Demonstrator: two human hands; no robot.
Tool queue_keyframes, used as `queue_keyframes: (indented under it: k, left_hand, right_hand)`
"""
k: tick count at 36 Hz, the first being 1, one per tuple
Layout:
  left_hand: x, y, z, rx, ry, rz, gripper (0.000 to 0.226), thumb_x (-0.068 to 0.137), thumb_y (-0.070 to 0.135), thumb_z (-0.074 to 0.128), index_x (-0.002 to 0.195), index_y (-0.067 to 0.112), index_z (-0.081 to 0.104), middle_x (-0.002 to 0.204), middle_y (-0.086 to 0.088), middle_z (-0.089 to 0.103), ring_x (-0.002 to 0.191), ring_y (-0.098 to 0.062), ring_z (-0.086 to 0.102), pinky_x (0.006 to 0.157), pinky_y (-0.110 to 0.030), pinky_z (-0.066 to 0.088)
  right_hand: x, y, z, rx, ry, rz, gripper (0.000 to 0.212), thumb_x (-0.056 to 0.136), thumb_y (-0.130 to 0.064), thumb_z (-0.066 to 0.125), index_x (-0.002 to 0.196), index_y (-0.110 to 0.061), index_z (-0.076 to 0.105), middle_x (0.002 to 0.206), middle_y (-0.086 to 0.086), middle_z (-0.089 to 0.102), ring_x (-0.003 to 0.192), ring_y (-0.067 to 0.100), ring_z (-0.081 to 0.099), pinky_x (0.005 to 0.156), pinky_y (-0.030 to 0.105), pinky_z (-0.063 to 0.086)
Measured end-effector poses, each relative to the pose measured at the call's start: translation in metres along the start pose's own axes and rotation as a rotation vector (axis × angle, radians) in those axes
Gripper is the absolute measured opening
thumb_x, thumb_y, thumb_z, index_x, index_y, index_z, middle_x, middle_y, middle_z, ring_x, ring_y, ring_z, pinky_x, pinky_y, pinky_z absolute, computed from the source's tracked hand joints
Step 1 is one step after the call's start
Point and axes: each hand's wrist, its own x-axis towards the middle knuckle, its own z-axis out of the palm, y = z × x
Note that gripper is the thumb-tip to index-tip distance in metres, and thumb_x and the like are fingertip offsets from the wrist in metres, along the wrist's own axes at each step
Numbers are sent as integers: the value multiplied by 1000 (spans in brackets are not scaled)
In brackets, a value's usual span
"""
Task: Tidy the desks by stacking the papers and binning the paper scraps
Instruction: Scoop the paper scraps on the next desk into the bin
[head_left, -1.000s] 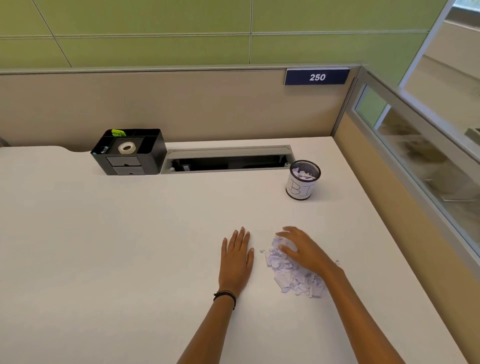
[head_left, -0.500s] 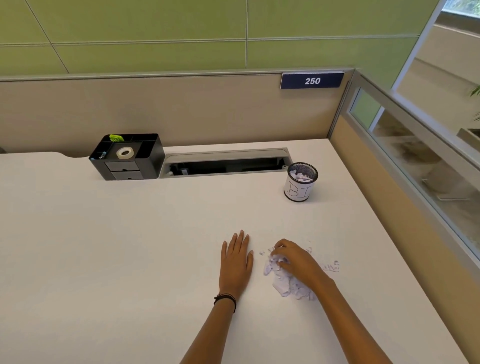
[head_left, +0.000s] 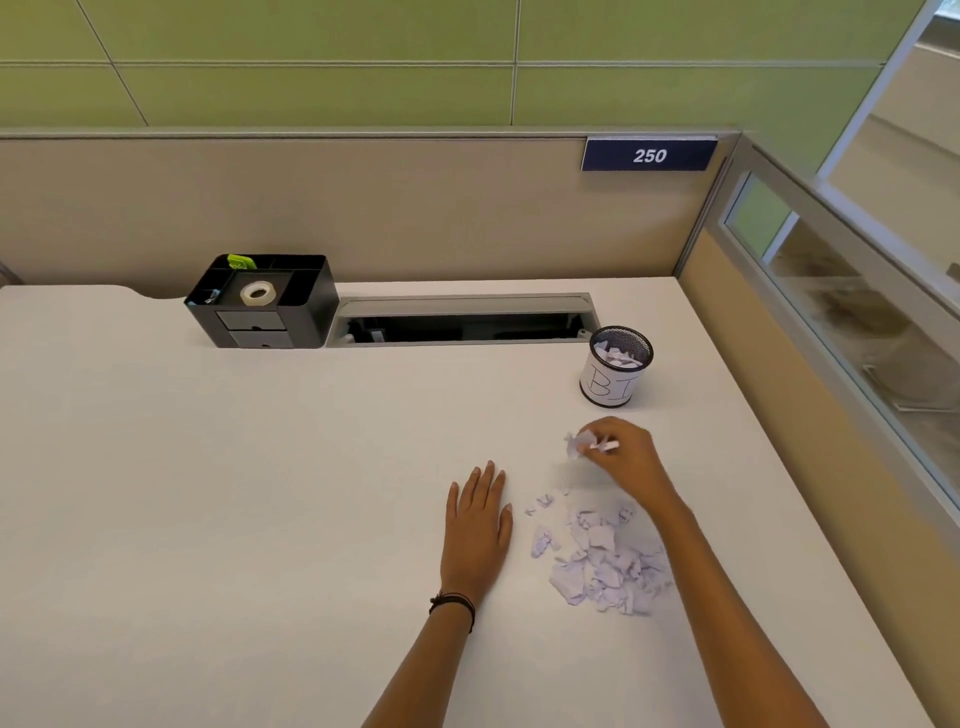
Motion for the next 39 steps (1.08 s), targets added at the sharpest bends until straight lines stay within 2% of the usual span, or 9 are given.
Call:
queue_keyframes:
  k: [4, 7, 13, 16, 21, 25, 33, 35, 39]
  left_hand:
    - [0, -2, 3, 22, -1, -2, 49, 97, 35, 23, 143, 21, 34, 152, 4, 29, 140, -14, 25, 115, -33, 2]
    - [0, -2, 3, 41, -4, -5, 48, 97, 33, 25, 142, 21, 37, 151, 4, 32, 138, -14, 28, 114, -32, 3]
    - [0, -2, 4, 40, 8, -5, 47, 97, 33, 29, 141, 21, 37, 150, 3, 34, 137, -15, 31, 114, -32, 4]
    - [0, -2, 4, 50, 5, -7, 47, 97, 33, 28, 142, 21, 37, 150, 4, 34, 138, -14, 29, 114, -33, 5]
    - [1, -2, 4, 58, -1, -14, 47, 97, 33, 28, 142, 22, 36, 151, 4, 32, 138, -14, 30, 113, -34, 6]
    - [0, -1, 4, 45, 5, -14, 47, 97, 33, 27, 142, 22, 36, 151, 5, 31, 139, -13, 28, 114, -32, 2]
    - [1, -1, 5, 47, 7, -11, 48, 97, 32, 28, 143, 21, 35, 151, 4, 31, 139, -13, 26, 114, -34, 5]
    - [2, -1, 5, 48, 6, -13, 48, 97, 32, 29, 143, 21, 35, 152, 4, 30, 139, -13, 26, 114, -35, 6]
    - [2, -2, 5, 48, 3, -17, 48, 98, 32, 28, 144, 22, 33, 153, 5, 27, 140, -12, 23, 114, -35, 6]
  right_hand:
    - [31, -7, -20, 46, 98, 33, 18, 74, 2, 73, 91, -3, 70, 78, 4, 63, 61, -3, 55, 60, 3, 41]
    - [52, -11, -35, 80, 144, 52, 16, 75, -2, 72, 88, -12, 69, 69, -6, 61, 55, -5, 55, 58, 7, 40]
    - [96, -5, -57, 35, 253, 126, 20, 75, -11, 73, 92, -1, 70, 76, 11, 63, 70, 20, 56, 62, 20, 43]
    - [108, -10, -65, -11, 236, 139, 22, 77, -5, 70, 97, 2, 68, 83, 11, 61, 74, 20, 52, 56, 8, 38]
    - [122, -18, -74, -82, 164, 124, 25, 79, -4, 69, 103, -2, 68, 106, 15, 66, 83, 21, 55, 74, 25, 42]
    - [124, -20, -81, 4, 123, 35, 24, 81, -5, 69, 105, -5, 66, 111, 3, 61, 99, 19, 57, 85, 28, 46]
    - [125, 26, -77, 157, 547, 89, 25, 88, 1, 46, 105, -1, 65, 112, 13, 64, 88, 11, 58, 77, 9, 46]
    - [125, 44, -73, 88, 529, 161, 29, 88, 4, 43, 108, 2, 64, 114, 17, 64, 96, 20, 59, 91, 24, 46]
    - [125, 64, -61, -103, 249, 237, 38, 87, 9, 42, 123, 2, 54, 130, 19, 54, 121, 32, 49, 99, 26, 34]
